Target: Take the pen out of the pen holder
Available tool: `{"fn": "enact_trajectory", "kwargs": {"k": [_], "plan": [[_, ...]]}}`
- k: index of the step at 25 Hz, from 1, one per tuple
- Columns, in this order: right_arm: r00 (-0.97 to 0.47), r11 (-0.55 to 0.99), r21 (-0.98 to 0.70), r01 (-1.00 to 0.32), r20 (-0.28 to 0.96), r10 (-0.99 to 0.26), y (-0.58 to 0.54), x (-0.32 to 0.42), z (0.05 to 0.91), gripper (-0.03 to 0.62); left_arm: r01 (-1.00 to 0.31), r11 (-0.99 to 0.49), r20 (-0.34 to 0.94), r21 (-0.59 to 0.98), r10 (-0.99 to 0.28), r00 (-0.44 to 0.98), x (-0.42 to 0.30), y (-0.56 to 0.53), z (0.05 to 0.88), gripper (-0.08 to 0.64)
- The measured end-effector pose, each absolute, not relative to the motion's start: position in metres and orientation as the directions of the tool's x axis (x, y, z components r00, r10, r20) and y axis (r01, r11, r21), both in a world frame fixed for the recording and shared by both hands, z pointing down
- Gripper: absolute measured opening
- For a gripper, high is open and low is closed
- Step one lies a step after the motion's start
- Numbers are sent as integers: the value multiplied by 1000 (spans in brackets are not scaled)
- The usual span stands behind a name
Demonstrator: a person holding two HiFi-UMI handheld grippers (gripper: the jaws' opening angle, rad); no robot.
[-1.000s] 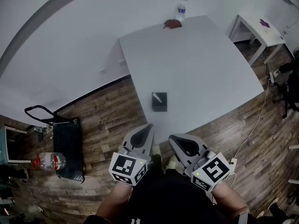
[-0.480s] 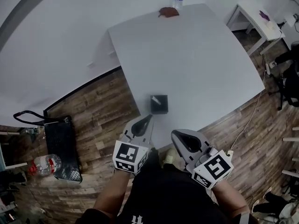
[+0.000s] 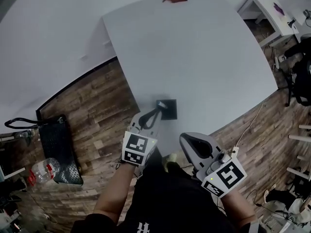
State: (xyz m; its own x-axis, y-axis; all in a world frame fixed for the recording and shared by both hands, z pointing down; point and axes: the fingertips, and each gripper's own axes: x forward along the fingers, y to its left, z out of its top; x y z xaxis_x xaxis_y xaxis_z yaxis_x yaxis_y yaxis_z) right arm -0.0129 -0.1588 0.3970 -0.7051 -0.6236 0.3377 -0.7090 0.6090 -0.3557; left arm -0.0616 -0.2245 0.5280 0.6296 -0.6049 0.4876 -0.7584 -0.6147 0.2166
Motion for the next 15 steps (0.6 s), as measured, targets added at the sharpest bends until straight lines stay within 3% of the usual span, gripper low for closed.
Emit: {"fn": "enact_trajectory", "kwargs": {"k": [4, 15], "plan": [[-688, 581, -370, -725, 356, -632, -166, -9, 403, 11, -751, -622, 521, 221, -576, 630, -57, -237, 551, 91], [-651, 525, -387, -758, 395, -649, -183, 2, 413, 12, -736, -645, 589, 206, -518, 620, -47, -251, 593, 117]]}}
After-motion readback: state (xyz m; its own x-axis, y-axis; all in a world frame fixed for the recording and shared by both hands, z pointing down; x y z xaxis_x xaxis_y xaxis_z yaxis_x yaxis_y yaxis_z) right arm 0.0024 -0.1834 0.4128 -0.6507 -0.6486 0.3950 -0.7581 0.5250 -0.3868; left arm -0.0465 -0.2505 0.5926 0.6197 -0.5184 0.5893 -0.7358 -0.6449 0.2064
